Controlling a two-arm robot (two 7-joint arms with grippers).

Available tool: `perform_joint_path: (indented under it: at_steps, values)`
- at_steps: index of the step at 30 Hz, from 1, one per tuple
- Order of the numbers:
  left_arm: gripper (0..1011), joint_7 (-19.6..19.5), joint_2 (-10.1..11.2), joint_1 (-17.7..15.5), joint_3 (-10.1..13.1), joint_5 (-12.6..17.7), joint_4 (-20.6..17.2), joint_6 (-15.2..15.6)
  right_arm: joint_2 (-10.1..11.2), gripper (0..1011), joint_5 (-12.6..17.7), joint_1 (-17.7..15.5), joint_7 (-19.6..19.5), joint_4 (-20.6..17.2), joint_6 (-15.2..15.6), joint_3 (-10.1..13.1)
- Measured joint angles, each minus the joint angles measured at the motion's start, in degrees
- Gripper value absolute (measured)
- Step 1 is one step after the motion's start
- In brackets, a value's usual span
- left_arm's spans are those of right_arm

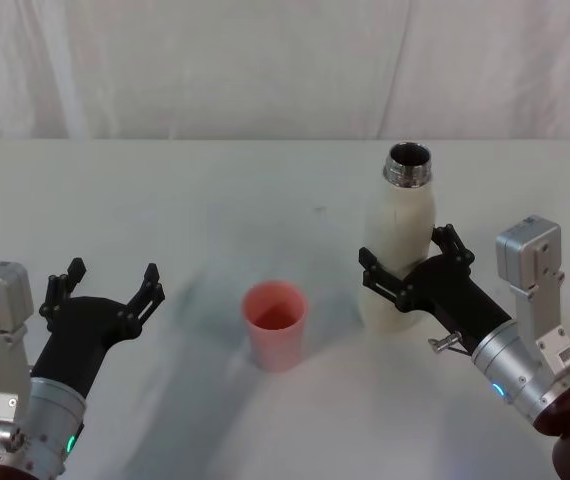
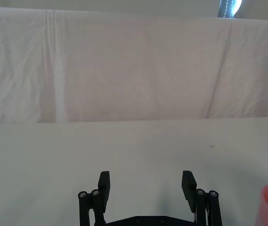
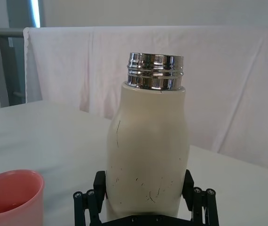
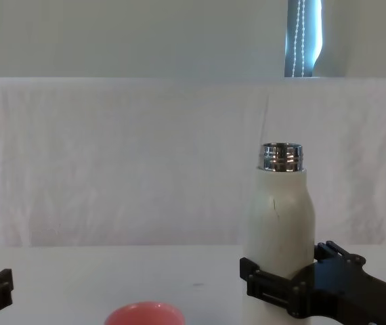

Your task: Grasp the thermos with one hand and pour water into the cup lid.

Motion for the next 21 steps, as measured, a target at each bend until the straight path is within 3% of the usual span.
perform_joint_path:
  at_steps: [21]
  values:
    - [1001, 0.0, 0.0, 0.0, 0.0, 0.0, 0.0, 0.0, 0.7, 1003, 1.7, -2.5, 0.0, -2.9, 1.4, 0.8]
